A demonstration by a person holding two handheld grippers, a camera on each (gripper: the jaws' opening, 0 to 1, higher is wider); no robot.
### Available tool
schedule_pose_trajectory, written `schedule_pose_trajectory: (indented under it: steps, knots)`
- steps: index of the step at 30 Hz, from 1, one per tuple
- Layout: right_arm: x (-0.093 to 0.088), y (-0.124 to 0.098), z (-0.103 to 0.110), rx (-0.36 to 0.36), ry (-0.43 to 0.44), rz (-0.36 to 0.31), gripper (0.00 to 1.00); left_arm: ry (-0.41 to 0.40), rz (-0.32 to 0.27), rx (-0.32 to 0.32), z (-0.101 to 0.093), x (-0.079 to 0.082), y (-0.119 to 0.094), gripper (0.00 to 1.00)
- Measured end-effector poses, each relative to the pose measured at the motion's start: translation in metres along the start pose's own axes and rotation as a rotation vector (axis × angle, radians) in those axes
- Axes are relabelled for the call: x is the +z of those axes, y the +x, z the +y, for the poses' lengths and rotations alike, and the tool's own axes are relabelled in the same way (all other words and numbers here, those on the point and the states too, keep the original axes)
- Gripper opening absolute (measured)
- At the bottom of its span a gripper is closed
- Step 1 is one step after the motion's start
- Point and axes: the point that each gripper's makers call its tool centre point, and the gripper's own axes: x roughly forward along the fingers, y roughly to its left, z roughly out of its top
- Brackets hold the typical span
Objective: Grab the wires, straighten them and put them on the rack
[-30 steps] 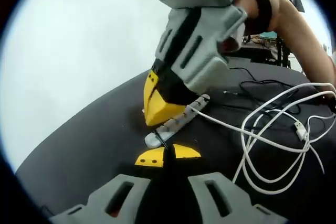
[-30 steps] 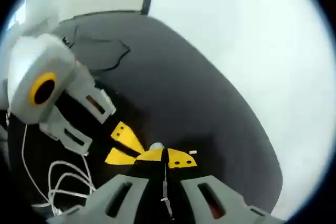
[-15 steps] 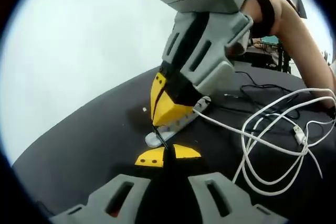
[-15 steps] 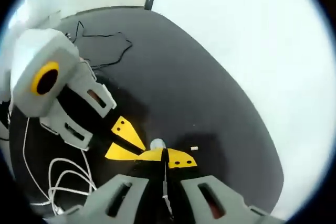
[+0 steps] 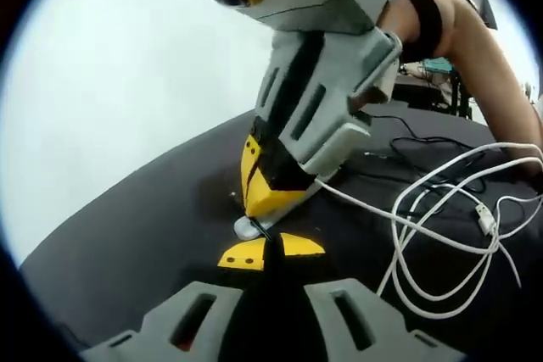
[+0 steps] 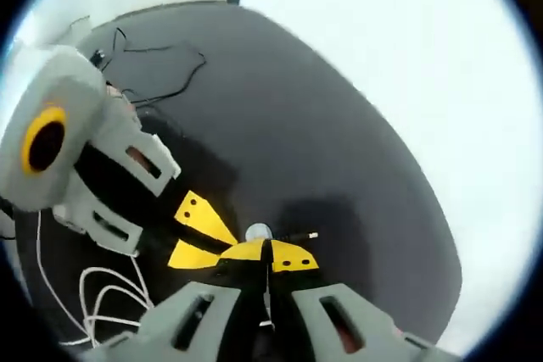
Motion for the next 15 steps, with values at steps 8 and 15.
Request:
schedule_pose_trajectory:
  steps: [8, 15]
  knots:
    - [0.003, 0.007, -0.004, 0.016, -0.07, 0.122, 0.0, -0.011, -0.012, -0.001, -0.001, 0.0, -0.001, 0.06]
    - [0.006, 0.012, -0.018, 0.093, 0.032, 0.198, 0.0, -0.013, -0.006, 0.027, 0.003, -0.001, -0.001, 0.07]
